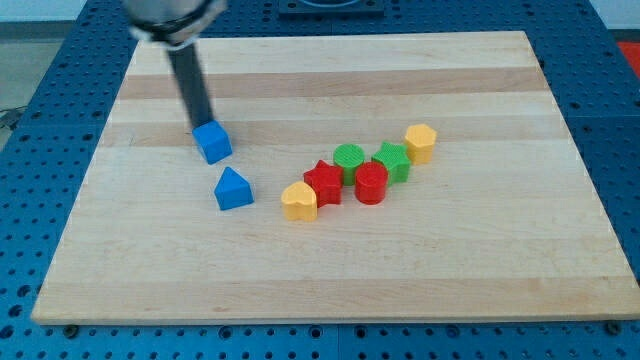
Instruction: Move the yellow heart towards the bottom right side of the red star
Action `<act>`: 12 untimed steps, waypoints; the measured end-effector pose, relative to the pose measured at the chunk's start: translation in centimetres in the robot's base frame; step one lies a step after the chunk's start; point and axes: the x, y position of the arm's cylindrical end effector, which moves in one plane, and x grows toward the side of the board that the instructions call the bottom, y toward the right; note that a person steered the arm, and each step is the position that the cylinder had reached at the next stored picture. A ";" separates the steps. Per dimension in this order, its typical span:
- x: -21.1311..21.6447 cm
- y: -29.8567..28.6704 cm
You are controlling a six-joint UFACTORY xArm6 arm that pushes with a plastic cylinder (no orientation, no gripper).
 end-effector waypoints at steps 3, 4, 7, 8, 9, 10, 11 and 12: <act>11.5 7.2; 11.6 19.1; 10.8 33.2; 16.3 29.7; 22.5 35.5; 23.2 32.8; 22.3 24.5; 21.0 16.9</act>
